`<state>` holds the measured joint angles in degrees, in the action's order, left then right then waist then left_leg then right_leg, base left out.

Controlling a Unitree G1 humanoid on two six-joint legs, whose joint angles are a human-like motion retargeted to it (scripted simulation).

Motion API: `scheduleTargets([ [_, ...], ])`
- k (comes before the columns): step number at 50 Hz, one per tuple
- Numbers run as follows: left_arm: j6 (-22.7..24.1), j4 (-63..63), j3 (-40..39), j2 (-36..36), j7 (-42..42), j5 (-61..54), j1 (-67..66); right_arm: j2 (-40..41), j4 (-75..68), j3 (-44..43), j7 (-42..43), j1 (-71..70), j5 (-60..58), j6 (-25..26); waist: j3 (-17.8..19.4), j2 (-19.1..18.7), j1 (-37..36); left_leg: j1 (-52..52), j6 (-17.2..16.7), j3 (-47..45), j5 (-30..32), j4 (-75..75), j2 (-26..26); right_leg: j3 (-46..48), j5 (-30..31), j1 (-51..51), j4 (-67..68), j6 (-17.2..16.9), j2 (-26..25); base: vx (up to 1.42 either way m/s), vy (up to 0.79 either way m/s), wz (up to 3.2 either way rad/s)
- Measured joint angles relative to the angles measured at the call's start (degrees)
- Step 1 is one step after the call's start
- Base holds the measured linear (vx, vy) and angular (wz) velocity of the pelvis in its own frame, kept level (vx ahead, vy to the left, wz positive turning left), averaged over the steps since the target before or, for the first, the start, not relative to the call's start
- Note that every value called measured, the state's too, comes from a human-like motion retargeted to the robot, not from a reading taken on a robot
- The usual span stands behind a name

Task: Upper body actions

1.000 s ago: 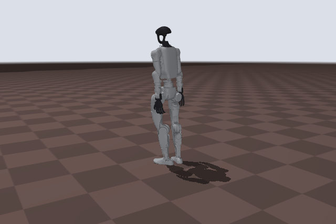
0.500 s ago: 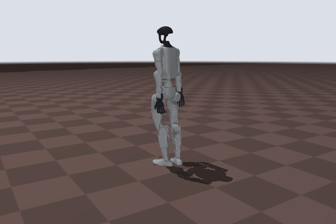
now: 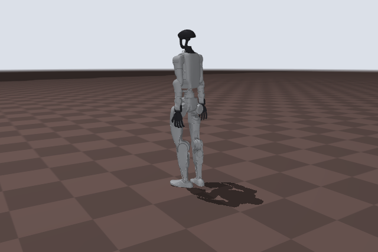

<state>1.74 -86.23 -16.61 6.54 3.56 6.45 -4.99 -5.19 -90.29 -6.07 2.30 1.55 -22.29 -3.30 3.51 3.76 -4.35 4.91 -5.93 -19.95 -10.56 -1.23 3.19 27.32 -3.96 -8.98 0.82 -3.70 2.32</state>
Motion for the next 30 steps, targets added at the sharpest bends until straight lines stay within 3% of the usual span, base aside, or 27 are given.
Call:
scheduleTargets([
  [20, -0.19, -0.90, 0.59, 0.59, 0.00, 0.93, -0.92, -0.49, -0.92, -0.03, -0.20, 0.23, -0.21, 0.21, 1.35, 0.46, -0.24, -0.14, -0.20, 0.36, -1.28, 1.52, -1.63, 0.05, 0.31, -0.81, -0.49, 2.28, -1.41, -0.02, -0.02, 0.03],
  [30, 0.01, -0.42, 1.36, 0.82, -0.29, 0.93, -0.47, -1.12, -0.91, -0.96, -0.27, -0.43, 0.13, 0.17, 2.79, 2.14, 1.51, -6.64, -2.58, 4.25, -6.98, 15.88, -3.83, -0.65, 1.19, -0.47, -0.68, 2.56, 0.38, -0.04, -0.02, 0.08],
])
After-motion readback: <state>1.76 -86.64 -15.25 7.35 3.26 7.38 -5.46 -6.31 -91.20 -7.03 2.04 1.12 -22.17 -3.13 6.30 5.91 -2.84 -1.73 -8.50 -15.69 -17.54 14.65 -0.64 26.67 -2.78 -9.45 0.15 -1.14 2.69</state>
